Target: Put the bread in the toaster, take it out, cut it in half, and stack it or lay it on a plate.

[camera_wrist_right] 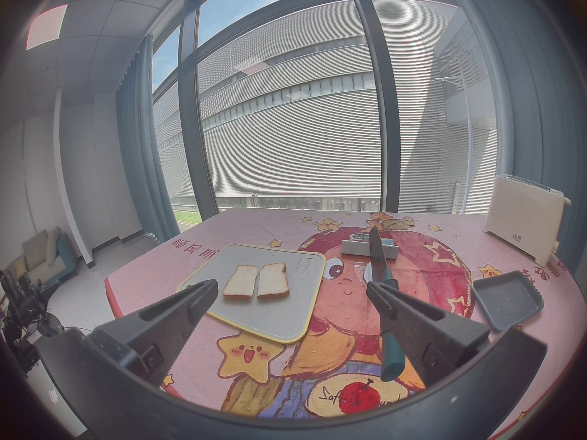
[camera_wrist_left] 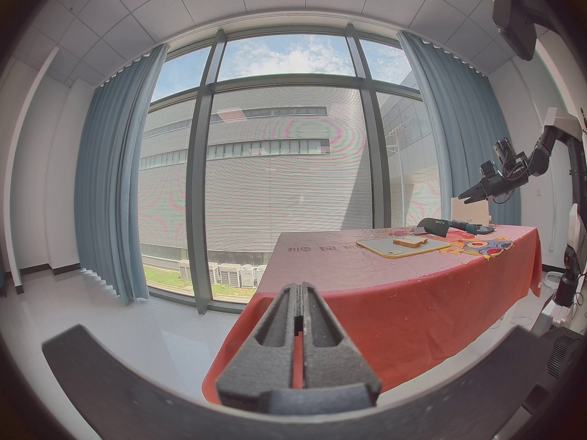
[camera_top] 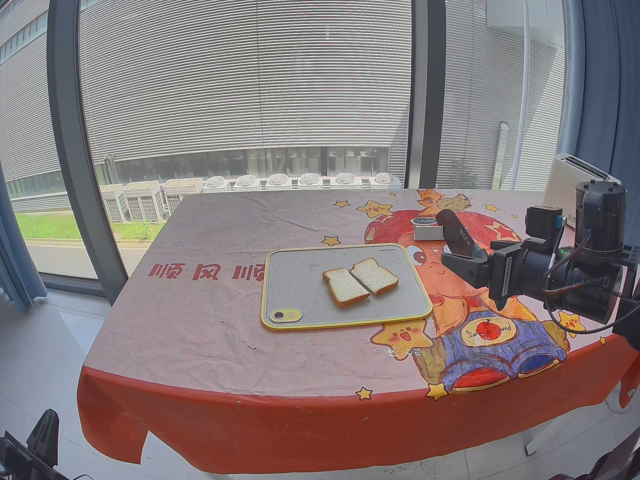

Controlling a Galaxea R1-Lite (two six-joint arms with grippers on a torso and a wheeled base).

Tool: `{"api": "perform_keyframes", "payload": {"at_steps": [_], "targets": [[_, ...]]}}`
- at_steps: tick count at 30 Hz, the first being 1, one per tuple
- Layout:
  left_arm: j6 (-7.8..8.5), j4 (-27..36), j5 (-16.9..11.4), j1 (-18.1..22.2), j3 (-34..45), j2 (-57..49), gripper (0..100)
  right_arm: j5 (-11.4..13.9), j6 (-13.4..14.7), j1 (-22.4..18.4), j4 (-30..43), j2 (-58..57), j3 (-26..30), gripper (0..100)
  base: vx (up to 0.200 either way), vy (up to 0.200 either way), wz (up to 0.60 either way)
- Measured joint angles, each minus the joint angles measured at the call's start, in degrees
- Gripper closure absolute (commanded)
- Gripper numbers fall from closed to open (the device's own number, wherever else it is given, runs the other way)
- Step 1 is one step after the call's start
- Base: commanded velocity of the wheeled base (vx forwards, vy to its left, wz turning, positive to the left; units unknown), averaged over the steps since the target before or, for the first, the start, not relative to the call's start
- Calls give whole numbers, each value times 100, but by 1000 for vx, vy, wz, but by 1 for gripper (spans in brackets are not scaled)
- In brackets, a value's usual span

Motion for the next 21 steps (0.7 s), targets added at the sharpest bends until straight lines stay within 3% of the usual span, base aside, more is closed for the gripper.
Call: {"api": "perform_keyframes", "payload": {"at_steps": [21], "targets": [[-1, 0, 2, 0, 0, 0, 100, -2, -5, 49, -2, 30, 34, 0, 0, 0, 0]]}}
